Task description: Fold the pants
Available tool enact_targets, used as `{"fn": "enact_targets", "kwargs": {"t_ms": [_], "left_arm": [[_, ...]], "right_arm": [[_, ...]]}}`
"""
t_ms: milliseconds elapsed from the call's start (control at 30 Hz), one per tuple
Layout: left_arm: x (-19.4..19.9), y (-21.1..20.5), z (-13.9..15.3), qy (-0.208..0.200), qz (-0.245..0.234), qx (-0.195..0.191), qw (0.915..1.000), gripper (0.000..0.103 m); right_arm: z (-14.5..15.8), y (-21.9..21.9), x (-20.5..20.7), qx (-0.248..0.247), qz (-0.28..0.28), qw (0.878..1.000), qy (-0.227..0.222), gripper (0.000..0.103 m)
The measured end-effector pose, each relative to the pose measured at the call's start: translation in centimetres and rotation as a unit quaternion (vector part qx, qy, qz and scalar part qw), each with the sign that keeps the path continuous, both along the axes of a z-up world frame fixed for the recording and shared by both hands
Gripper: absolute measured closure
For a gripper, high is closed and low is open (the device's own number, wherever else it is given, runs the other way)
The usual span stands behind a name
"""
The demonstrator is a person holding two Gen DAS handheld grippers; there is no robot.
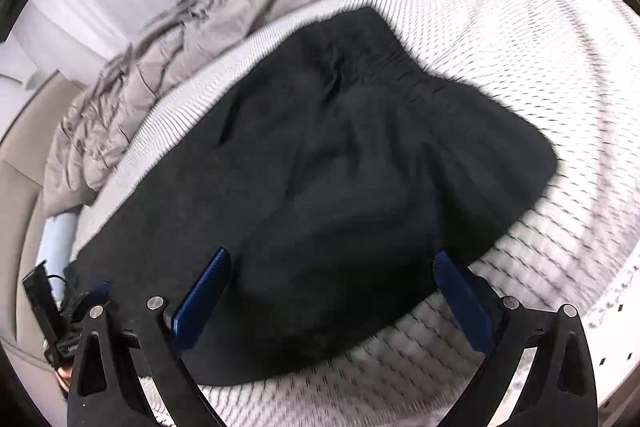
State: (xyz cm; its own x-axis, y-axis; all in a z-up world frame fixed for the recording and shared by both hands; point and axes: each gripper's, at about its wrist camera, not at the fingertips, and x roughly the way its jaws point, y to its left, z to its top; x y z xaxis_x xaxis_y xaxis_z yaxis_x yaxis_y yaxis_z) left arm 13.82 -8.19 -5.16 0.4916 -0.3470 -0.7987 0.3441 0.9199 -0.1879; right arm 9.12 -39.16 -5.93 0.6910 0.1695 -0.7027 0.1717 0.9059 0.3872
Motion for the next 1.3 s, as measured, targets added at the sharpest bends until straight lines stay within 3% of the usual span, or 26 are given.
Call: {"fn": "enact_targets", "kwargs": {"t_ms": [133,267,400,500,667,800,833,867,900,967,1033,1100,1133,1200,1300], "left_arm": [[-0.1,0.2,-0.2,0.003,0.001,-0.005,1.0000,0.001],[-0.1,-0.1,-0.3,0.000,-0.001,-0.001,1.0000,0.001],[0.3,0.2,-0.4,0.000,-0.003,-0.002,1.0000,0.001],[0.2,0.1,-0.4,-0.002,-0.005,0.001,1.0000,0.001],[0.2,0.0,-0.5,-0.003,-0.005,0.004,1.0000,0.001],[0.1,-0.2,-0.5,-0.004,-0.004,0.007,1.0000,0.001],[0.1,-0.2,-0.5,-0.004,-0.004,0.007,1.0000,0.001],[0.1,-0.2,-0.5,-0.005,-0.005,0.007,1.0000,0.001],[0.1,-0.1,-0.5,-0.006,-0.006,0.005,1.0000,0.001],[0.1,-0.1,-0.5,-0.006,-0.009,0.002,0.9999,0.001],[0.1,-0.2,-0.6,-0.007,-0.010,0.004,0.9999,0.001],[0.1,-0.2,-0.6,-0.006,-0.009,0.007,0.9999,0.001],[0.1,-0.1,-0.6,-0.007,-0.010,0.006,0.9999,0.001],[0.1,-0.1,-0.6,-0.007,-0.010,0.006,0.9999,0.001],[0.1,-0.1,-0.6,-0.007,-0.010,0.008,0.9999,0.001]], "right_arm": [[1.8,0.3,3.2,-0.002,0.012,0.999,-0.034,0.000],[2.7,-1.6,4.5,0.080,0.017,0.995,-0.061,0.000],[1.0,-4.3,2.7,0.168,-0.001,0.984,-0.062,0.000],[-0.3,-5.2,0.6,0.208,-0.018,0.976,-0.055,0.001],[-0.6,-6.6,-2.3,0.211,-0.048,0.973,-0.082,0.001],[-1.2,-8.7,-0.4,0.234,-0.074,0.965,-0.089,0.001],[-1.6,-9.2,0.3,0.241,-0.079,0.963,-0.087,0.008],[-1.7,-9.6,1.0,0.240,-0.088,0.963,-0.082,0.028],[-1.6,-10.2,1.3,0.223,-0.103,0.967,-0.068,0.042],[-0.3,-10.3,1.4,0.209,-0.093,0.970,-0.084,0.058],[2.3,-9.0,0.4,0.139,-0.092,0.979,-0.116,0.062],[3.4,-7.8,-0.1,0.086,-0.104,0.985,-0.107,0.061],[3.2,-7.9,-0.3,0.084,-0.111,0.986,-0.092,0.051],[2.1,-8.6,-0.7,0.117,-0.129,0.982,-0.068,0.044],[-1.1,-10.3,-2.4,0.227,-0.133,0.963,-0.057,0.044]]}}
